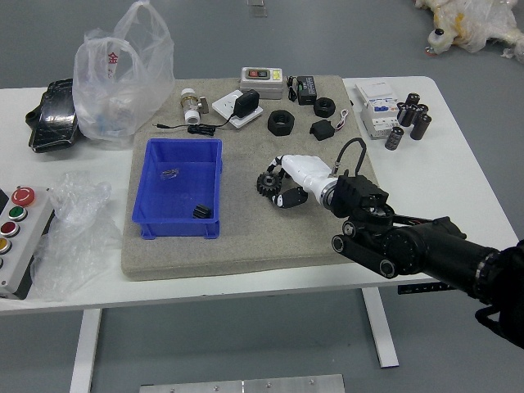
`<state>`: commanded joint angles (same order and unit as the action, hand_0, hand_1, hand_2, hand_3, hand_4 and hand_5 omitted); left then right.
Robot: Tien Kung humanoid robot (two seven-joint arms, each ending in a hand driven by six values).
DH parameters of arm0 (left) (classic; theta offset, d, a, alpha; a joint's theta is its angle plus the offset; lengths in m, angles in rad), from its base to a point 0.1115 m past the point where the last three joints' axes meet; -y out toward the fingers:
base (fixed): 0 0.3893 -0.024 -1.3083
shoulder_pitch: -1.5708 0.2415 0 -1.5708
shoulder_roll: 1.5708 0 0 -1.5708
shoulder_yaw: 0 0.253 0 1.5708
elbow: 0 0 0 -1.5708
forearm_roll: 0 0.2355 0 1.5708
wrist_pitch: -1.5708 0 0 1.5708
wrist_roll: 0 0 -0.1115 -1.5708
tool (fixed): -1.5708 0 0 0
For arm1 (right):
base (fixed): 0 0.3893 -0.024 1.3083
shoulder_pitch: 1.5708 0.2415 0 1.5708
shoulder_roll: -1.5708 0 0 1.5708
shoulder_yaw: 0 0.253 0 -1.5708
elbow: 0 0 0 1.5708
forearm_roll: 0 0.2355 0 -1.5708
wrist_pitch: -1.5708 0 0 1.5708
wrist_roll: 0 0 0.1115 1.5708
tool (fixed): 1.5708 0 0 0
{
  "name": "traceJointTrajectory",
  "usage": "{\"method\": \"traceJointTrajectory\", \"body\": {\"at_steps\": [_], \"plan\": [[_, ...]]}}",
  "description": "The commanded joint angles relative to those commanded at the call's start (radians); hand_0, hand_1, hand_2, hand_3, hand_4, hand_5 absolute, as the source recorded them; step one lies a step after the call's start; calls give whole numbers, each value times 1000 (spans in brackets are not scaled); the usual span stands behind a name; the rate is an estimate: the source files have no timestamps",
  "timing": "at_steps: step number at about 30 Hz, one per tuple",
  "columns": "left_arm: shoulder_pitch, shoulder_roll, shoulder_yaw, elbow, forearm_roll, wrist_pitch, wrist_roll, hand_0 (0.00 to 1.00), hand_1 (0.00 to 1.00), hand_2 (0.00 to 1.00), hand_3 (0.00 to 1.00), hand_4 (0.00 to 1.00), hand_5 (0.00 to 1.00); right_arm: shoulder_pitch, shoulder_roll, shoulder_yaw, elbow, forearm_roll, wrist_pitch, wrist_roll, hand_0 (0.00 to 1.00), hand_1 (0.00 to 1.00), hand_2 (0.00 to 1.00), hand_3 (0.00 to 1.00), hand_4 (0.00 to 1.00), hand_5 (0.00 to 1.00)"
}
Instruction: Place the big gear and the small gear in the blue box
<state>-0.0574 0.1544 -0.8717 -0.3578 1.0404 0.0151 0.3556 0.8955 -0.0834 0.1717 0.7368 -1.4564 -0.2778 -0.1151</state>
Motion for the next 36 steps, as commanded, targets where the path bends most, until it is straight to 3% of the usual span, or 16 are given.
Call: {"method": "traceJointTrajectory", "body": {"at_steps": [7,15,23,24,25,30,31,36], "plan": [[2,-2,-3,0,2,1,2,696,641,629,801,714,422,-10,-23,68,43,-34,-11,2,682,574,420,523,392,2],[3,-3,-2,0,3,0,2,695,641,629,800,714,425,-10,-50,168,188,-145,-19,-9,681,571,420,519,394,2],[1,-3,-8,-2,7,-1,7,695,641,628,800,713,425,16,-39,140,339,-230,-12,-23,679,572,428,521,402,2],[1,-3,-9,-3,8,-1,8,695,641,628,800,713,425,19,-40,133,352,-238,-10,-24,679,572,428,521,402,2],[0,-2,-10,-3,8,-1,9,695,641,627,800,711,423,23,-40,126,365,-247,-7,-25,687,584,509,528,440,2],[-1,-2,-13,-4,11,-2,13,695,641,627,800,711,423,36,-34,106,389,-269,7,-30,687,584,509,528,440,2],[-2,-2,-13,-4,11,-3,13,695,641,627,800,710,424,36,-33,104,388,-269,9,-30,710,671,642,655,234,134],[-3,-2,-14,-4,13,-3,13,695,641,627,800,710,424,37,-27,94,380,-263,26,-33,710,671,642,655,234,134]]}}
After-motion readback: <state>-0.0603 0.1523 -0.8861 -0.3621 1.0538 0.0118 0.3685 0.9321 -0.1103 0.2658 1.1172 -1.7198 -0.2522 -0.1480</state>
